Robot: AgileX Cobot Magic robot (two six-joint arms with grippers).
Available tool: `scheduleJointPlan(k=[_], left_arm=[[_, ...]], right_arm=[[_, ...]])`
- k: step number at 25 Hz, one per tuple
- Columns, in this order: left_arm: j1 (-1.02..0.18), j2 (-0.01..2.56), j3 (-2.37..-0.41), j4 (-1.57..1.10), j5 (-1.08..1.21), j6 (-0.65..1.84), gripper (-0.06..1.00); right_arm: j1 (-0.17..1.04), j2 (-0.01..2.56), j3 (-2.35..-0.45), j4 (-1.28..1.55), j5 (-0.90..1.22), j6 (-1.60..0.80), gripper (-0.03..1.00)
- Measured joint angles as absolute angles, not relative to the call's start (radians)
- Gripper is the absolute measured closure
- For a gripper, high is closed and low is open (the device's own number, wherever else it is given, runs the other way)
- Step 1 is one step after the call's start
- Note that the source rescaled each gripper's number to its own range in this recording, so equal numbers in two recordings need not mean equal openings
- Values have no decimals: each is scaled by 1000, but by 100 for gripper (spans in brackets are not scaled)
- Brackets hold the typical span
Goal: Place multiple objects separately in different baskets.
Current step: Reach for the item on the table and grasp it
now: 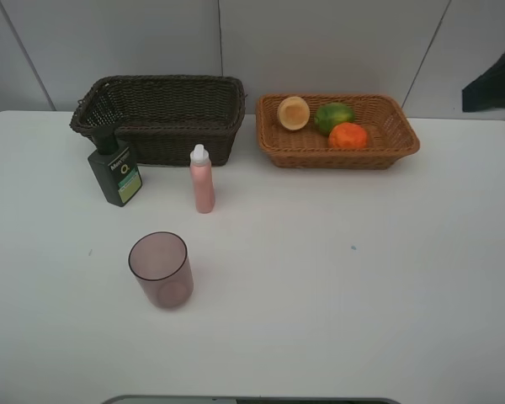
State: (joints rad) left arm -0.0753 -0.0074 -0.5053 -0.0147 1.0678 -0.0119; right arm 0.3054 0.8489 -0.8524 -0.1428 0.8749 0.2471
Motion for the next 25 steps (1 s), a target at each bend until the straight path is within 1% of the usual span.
scheduleJointPlan(k=[6, 13, 19, 25], left_arm=[[-75, -7, -505, -15, 1068, -12, -1], [-75, -7, -505, -15, 1068, -12, -1], [-75, -7, -505, -15, 1068, -12, -1], [-75, -7, -505, -15, 1068, -12, -1]], right_arm=[[305, 554, -778, -128, 966, 111, -3], [305, 264, -724, -128, 1013, 92, -3], [305, 107, -604, -91, 1041, 92, -3], [305, 76, -527, -72, 1055, 92, -3]])
